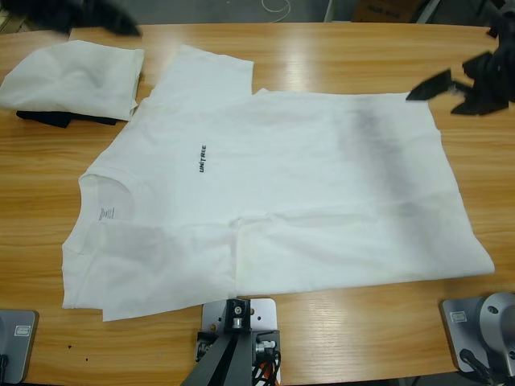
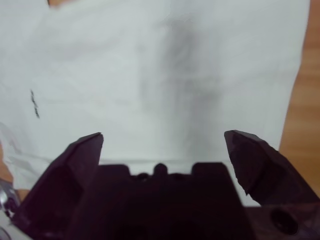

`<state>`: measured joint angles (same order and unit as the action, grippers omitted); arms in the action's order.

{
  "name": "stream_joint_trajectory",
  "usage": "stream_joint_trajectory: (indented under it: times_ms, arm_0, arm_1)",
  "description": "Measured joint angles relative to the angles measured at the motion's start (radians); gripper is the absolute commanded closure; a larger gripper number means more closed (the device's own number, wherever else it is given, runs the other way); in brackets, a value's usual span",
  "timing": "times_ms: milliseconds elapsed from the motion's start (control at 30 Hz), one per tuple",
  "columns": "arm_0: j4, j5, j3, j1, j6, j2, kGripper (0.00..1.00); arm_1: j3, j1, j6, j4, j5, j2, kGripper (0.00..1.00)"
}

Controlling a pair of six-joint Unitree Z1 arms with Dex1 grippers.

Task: Fold clothes

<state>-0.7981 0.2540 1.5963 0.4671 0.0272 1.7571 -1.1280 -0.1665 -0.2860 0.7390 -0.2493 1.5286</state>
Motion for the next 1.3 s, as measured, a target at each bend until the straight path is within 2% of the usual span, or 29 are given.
stream_joint_trajectory:
  times_ms: [100,167,400,567,633,800,1300]
  arm_0:
    - [-0.173,0.061,0.325,-0.073,0.16,0.227,0.0]
    - [-0.253,0.078,0.494,-0.103,0.204,0.358,0.0]
    - [-0.335,0.056,0.784,-0.151,0.214,0.614,0.0]
    - [-0.389,0.013,0.967,-0.131,0.07,0.749,0.0]
    - [-0.423,-0.016,1.008,-0.115,0.016,0.8,0.0]
    - [-0.501,-0.044,1.018,-0.103,-0.045,0.885,0.013]
    - [-0.549,-0.045,1.033,-0.098,-0.065,0.911,0.023]
  arm_1:
    - [-0.051,0.039,0.028,-0.001,-0.018,0.047,0.0]
    - [-0.062,0.057,0.037,-0.005,-0.02,0.08,0.0]
    - [-0.074,0.088,0.07,-0.051,-0.02,0.197,0.009]
    - [-0.08,0.119,0.079,-0.087,-0.02,0.255,0.009]
    - [-0.08,0.133,0.082,-0.103,-0.02,0.274,0.009]
    - [-0.08,0.169,0.094,-0.133,-0.02,0.295,0.009]
    - [-0.072,0.194,0.096,-0.164,-0.018,0.328,0.018]
